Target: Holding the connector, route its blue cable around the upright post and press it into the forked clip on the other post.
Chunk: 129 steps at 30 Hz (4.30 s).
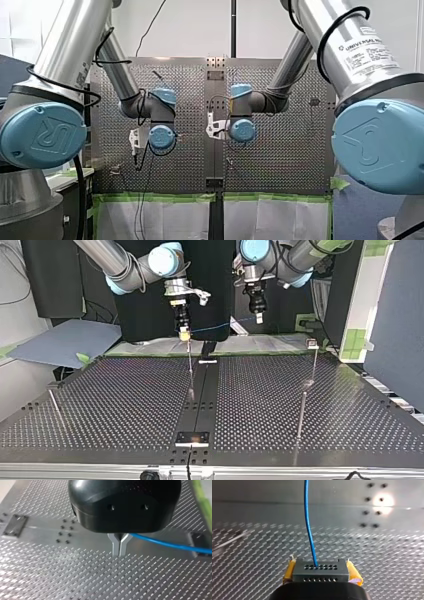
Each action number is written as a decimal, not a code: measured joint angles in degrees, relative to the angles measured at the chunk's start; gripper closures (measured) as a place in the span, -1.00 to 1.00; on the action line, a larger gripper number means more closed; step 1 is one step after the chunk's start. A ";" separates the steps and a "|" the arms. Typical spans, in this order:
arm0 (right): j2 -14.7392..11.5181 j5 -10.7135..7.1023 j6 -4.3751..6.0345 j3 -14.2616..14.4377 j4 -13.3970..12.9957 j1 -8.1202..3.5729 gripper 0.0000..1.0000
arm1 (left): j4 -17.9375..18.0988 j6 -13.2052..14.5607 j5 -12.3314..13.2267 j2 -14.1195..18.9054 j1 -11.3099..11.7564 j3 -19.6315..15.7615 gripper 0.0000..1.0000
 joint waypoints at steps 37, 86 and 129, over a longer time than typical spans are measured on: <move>-9.38 -10.56 -0.20 -15.37 17.41 -0.35 1.00 | -18.11 -0.50 -13.82 18.12 1.58 16.55 1.00; -7.74 -15.01 1.74 -30.21 20.84 -0.61 1.00 | -40.40 -4.68 4.87 22.49 18.46 38.11 1.00; 0.56 -13.44 1.84 -36.09 19.71 -0.96 1.00 | -38.78 -12.74 26.08 8.74 38.39 40.76 1.00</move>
